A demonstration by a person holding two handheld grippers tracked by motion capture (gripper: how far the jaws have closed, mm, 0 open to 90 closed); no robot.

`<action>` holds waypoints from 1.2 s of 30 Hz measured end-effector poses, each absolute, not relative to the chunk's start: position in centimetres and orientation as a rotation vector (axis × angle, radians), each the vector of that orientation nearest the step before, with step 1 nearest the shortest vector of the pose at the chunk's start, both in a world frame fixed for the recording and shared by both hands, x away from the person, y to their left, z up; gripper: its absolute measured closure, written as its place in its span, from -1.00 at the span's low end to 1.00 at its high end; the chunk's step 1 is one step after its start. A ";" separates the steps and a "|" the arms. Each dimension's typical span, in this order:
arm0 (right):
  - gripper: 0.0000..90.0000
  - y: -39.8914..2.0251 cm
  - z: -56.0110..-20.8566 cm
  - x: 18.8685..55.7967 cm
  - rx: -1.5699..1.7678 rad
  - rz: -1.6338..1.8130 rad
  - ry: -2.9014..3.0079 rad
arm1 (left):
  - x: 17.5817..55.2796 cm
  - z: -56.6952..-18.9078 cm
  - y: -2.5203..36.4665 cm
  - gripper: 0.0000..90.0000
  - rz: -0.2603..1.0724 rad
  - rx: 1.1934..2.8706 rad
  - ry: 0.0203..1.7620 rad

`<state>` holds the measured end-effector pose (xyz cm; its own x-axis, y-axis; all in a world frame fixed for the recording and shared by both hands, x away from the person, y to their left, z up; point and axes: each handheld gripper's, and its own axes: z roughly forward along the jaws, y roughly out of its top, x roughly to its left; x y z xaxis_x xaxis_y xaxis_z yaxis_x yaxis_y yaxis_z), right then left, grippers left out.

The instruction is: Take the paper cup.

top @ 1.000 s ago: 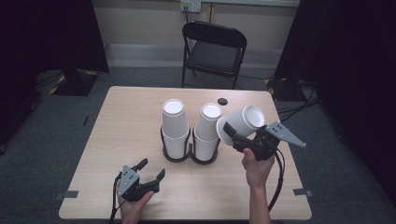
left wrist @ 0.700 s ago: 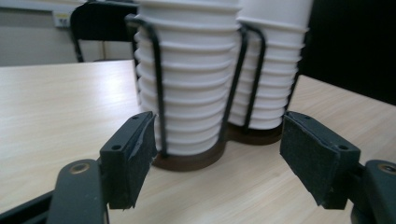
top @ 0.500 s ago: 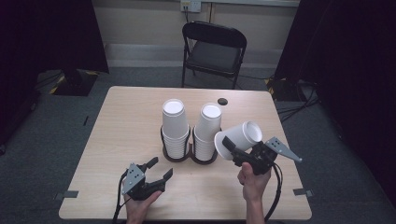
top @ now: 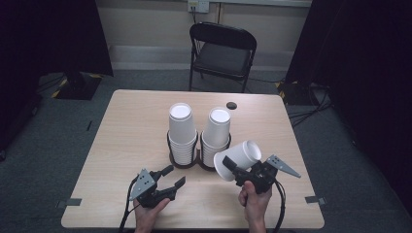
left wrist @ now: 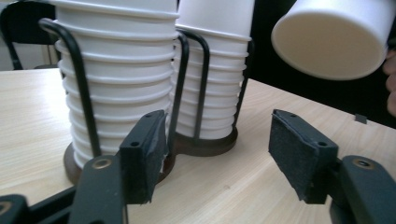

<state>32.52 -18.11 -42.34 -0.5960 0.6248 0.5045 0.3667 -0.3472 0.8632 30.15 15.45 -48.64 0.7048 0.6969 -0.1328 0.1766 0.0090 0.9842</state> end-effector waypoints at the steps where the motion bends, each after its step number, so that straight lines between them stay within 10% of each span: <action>1: -0.64 -17.9 -42.7 32.5 1.310 2.055 1.681 | 30.1 -48.6 15.4 -0.14 0.468 1.545 0.735; 36: -0.63 -13.6 -46.9 31.1 1.483 2.446 1.750 | 29.8 -48.3 12.0 0.29 0.491 1.484 0.581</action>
<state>31.12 -13.65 -46.95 -0.5908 0.3030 0.7478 0.6097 -0.4393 0.6597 29.84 12.02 -48.33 0.7719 0.6329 -0.0597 0.0471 0.0367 0.9982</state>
